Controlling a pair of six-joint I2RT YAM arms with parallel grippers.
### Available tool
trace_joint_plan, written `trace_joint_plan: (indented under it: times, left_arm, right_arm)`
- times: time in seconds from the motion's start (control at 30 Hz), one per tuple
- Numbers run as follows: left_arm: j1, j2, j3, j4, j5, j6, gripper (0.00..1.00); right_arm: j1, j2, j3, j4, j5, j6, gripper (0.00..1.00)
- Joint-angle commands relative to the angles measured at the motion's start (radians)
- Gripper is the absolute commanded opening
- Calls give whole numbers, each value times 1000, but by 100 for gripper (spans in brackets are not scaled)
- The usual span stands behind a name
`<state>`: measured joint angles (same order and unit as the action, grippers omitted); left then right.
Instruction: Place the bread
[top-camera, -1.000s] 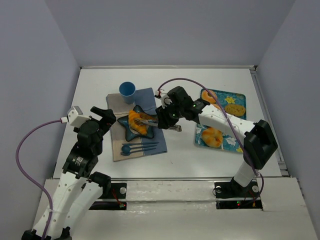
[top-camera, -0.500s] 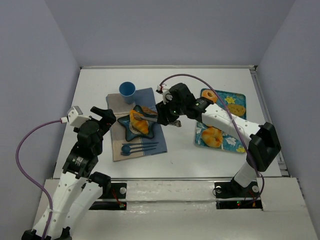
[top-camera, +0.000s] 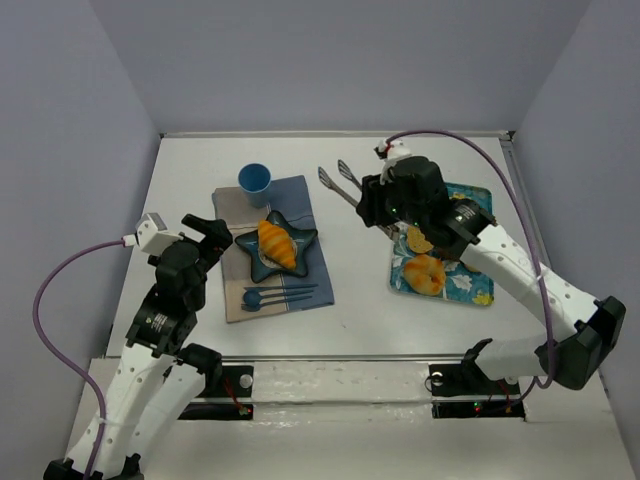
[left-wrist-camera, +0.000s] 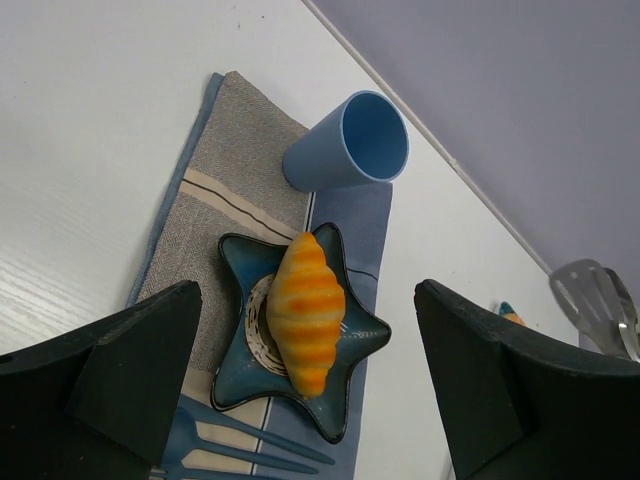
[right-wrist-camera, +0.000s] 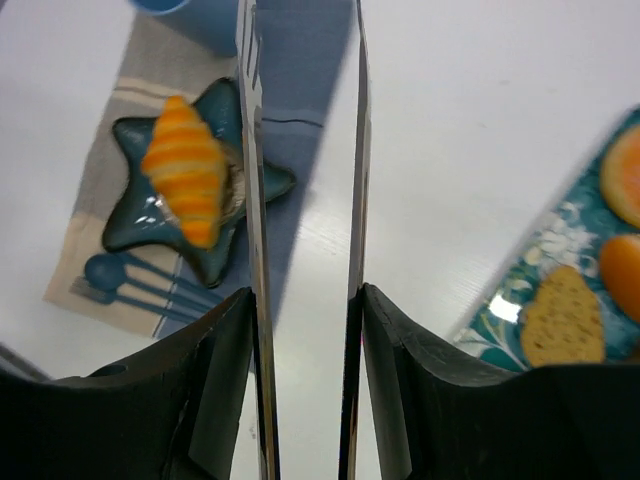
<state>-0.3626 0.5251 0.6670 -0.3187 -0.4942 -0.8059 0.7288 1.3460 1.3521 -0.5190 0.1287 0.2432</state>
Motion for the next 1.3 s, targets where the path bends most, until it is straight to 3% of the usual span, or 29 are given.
trace_joint_plan:
  times: [0.0, 0.07, 0.33, 0.83, 1.27]
  left_arm:
    - [4, -20, -9, 33, -20, -9, 99]
    - [4, -30, -15, 36, -24, -9, 99]
    - [4, -36, -12, 41, -12, -6, 99]
    - [4, -76, -23, 70, 11, 2, 99]
    - [4, -82, -20, 67, 8, 4, 99]
  right_arm:
    - [-165, -57, -34, -93, 111, 13, 48]
    - [-295, -73, -63, -137, 98, -7, 46]
    - [-469, -73, -94, -256, 109, -65, 47]
    - [-539, 82, -44, -358, 26, -272, 52]
    - [-597, 142, 1, -386, -15, -292, 54]
